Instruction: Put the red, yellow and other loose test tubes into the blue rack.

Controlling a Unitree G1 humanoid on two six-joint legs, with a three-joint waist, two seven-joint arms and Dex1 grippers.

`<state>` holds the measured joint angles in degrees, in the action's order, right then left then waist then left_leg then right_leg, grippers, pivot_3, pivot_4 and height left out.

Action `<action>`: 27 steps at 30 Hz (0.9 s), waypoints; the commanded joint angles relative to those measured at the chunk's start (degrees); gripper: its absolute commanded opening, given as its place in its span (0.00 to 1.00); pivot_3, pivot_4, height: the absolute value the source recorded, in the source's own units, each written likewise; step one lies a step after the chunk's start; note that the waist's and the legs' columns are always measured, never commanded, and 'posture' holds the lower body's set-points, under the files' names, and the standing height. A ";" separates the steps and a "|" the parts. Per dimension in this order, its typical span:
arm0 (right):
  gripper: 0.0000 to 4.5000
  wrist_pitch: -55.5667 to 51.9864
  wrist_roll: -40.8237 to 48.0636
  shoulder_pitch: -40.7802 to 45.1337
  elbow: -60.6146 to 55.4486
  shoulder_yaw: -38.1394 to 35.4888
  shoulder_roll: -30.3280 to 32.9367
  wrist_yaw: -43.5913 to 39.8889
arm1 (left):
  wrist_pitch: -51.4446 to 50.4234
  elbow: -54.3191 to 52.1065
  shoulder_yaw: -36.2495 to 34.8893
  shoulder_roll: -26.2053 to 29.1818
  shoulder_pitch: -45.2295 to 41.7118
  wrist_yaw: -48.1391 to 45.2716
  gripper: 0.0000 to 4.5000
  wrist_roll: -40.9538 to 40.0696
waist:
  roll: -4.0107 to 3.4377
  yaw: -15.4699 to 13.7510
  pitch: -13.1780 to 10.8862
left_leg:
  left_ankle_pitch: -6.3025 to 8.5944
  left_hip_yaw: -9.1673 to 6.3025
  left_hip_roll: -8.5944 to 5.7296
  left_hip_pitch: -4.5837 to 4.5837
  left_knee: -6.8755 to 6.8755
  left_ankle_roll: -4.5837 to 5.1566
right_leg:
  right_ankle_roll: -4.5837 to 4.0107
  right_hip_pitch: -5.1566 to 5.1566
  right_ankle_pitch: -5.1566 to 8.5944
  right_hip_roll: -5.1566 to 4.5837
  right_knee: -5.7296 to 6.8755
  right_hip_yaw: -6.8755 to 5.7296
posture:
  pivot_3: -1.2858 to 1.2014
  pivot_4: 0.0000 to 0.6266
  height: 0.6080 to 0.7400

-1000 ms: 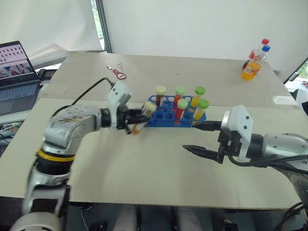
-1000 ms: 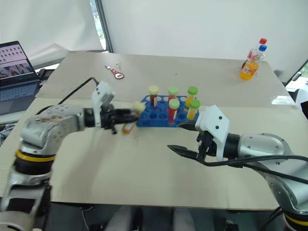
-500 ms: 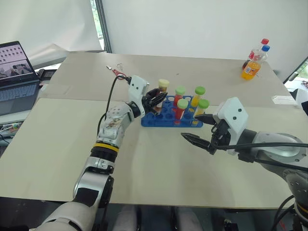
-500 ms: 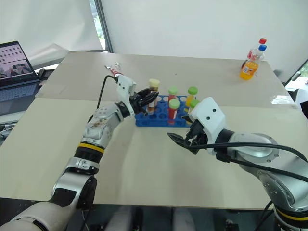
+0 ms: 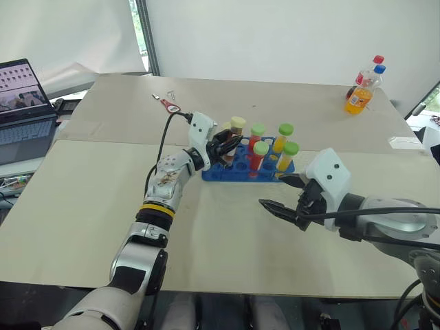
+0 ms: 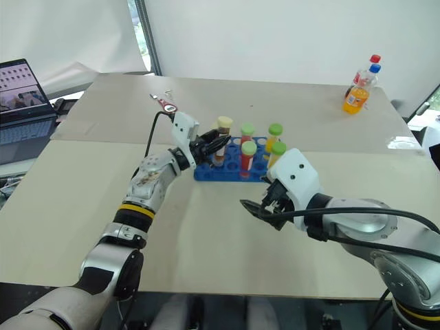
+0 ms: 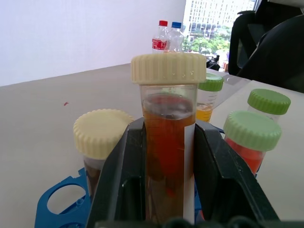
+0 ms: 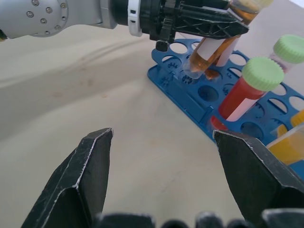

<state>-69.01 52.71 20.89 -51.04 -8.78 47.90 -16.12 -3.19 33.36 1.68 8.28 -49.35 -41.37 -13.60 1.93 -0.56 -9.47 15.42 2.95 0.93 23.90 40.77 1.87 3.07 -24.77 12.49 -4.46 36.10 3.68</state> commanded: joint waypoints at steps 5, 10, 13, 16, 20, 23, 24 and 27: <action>0.84 -0.01 1.62 -0.09 -1.28 -2.32 0.37 1.26 | 3.14 -3.51 1.44 -0.16 1.97 -1.40 0.19 1.36 | 0.00 -0.01 0.00 | 0.00 0.00 0.01 0.00 0.00 0.00 | 0.00 0.00 0.00 0.00 0.00 0.00 | 0.52 0.24 0.95; 0.84 0.13 1.87 -0.04 -1.12 -2.15 0.37 1.99 | 5.68 -0.19 1.48 -1.19 1.61 -0.43 0.19 2.62 | 0.00 -0.05 0.00 | 0.00 0.00 0.00 -0.01 0.01 0.00 | 0.00 0.01 0.00 0.00 0.01 0.00 | 0.52 0.24 0.95; 0.84 0.19 2.18 -0.28 -1.17 -2.34 0.41 2.47 | 7.71 1.91 1.01 -1.90 1.05 0.60 0.19 3.39 | 0.00 -0.05 0.00 | 0.00 0.00 0.00 -0.01 0.01 0.00 | 0.00 0.01 0.00 0.00 0.00 0.00 | 0.52 0.24 0.95; 0.84 0.16 2.24 -0.51 -1.25 -2.41 0.16 3.31 | 9.12 3.57 0.36 -3.04 0.81 1.86 0.19 3.41 | 0.00 -0.18 0.00 | 0.00 -0.01 0.00 -0.01 0.01 0.00 | 0.01 0.04 0.00 -0.01 0.00 0.00 | 0.52 0.24 0.95; 0.84 0.27 2.39 -1.08 -1.48 -2.69 -0.35 4.96 | 10.24 4.14 -0.16 -3.61 1.73 2.60 0.19 3.48 | 0.00 -0.19 0.01 | 0.00 -0.05 -0.01 -0.03 0.08 0.00 | 0.03 0.15 -0.01 -0.01 -0.03 0.00 | 0.52 0.24 0.95; 0.84 0.96 1.08 -1.97 -1.85 -3.00 -2.35 8.36 | 10.82 3.78 -0.85 -3.71 2.81 3.05 0.19 3.12 | 0.01 -0.12 0.01 | -0.01 -0.07 0.00 -0.07 0.08 0.01 | 0.04 0.21 -0.02 0.00 -0.04 0.00 | 0.52 0.24 0.95; 0.84 1.36 0.48 -2.29 -2.04 -3.05 -3.30 9.57 | 11.19 3.35 -0.90 -3.71 3.57 2.89 0.19 3.02 | 0.00 -0.11 0.01 | 0.00 -0.08 0.00 -0.10 0.08 0.01 | 0.04 0.24 -0.02 0.01 -0.04 -0.01 | 0.52 0.24 0.95; 0.84 2.37 -0.65 -2.91 -2.33 -3.39 -5.49 11.77 | 13.53 2.54 -0.59 -3.40 5.62 3.06 0.19 3.83 | 0.00 -0.04 0.01 | 0.00 -0.10 0.01 -0.11 0.07 0.01 | 0.04 0.25 -0.02 0.01 -0.05 -0.01 | 0.52 0.24 0.95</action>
<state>-68.63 53.11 17.64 -51.54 -10.07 42.68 -5.71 8.99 37.00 1.07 4.82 -44.23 -38.66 -10.32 1.92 -0.59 -9.46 15.42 2.85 0.93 23.79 40.83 1.88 3.11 -24.53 12.48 -4.46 36.05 3.67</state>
